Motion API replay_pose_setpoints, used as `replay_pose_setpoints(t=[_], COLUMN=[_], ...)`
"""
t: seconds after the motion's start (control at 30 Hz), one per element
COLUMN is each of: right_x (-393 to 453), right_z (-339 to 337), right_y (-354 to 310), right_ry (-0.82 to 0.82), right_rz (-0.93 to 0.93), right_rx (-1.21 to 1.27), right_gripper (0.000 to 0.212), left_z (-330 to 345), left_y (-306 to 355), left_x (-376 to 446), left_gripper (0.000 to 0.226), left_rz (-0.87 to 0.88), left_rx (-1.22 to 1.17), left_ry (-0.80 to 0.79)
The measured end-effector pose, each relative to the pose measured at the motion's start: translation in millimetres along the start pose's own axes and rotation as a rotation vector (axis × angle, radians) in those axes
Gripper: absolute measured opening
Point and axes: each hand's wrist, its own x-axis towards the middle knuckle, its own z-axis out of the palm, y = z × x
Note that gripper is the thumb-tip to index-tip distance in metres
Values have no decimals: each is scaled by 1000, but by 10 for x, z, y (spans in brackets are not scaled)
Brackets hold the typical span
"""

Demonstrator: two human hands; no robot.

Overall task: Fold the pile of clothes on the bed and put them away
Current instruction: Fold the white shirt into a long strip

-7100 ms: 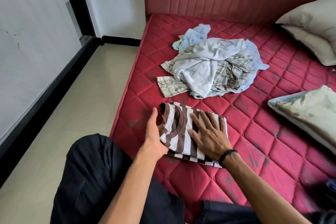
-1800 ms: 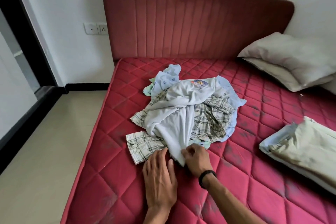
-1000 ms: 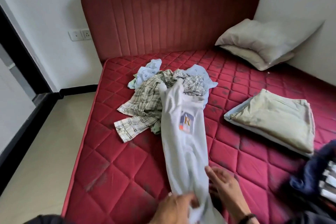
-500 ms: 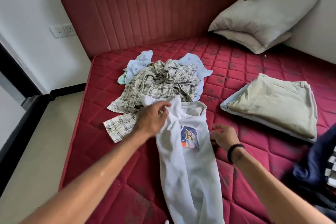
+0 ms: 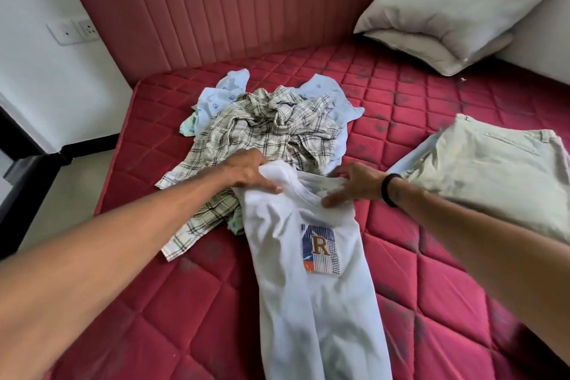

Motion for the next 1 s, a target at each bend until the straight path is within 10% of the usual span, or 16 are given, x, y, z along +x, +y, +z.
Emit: replay_pose_setpoints(t=[0.13, 0.23, 0.37, 0.5, 0.6, 0.8, 0.9, 1.0], right_x=[-288, -621, -1204, -1861, -2228, -2736, -3062, -3395], right_z=[-230, -586, -1330, -1782, -1957, -2180, -2104, -2153], right_y=[-326, -602, -1050, -1562, -1850, -2295, -2634, -2800], right_ry=[-152, 62, 236, 112, 220, 418, 438, 284], right_rz=[-132, -178, -385, -418, -455, -677, -693, -610], right_rx=[-318, -527, -267, -355, -318, 711, 610, 215], right_gripper=[54, 43, 33, 22, 27, 28, 56, 32], left_z=[-537, -1014, -1572, -2161, -2628, -3360, -3576, -3708], left_y=[-203, -233, -122, 170, 423, 675, 722, 715], left_x=[-440, -891, -1566, -2319, -2855, -3769, -4117, -4388], left_gripper=[43, 55, 85, 31, 39, 58, 52, 50], left_rz=[43, 94, 138, 214, 213, 134, 89, 55], left_rx=[44, 85, 174, 291, 387, 460, 511, 525], left_ry=[110, 229, 266, 495, 737, 1039, 1171, 1279])
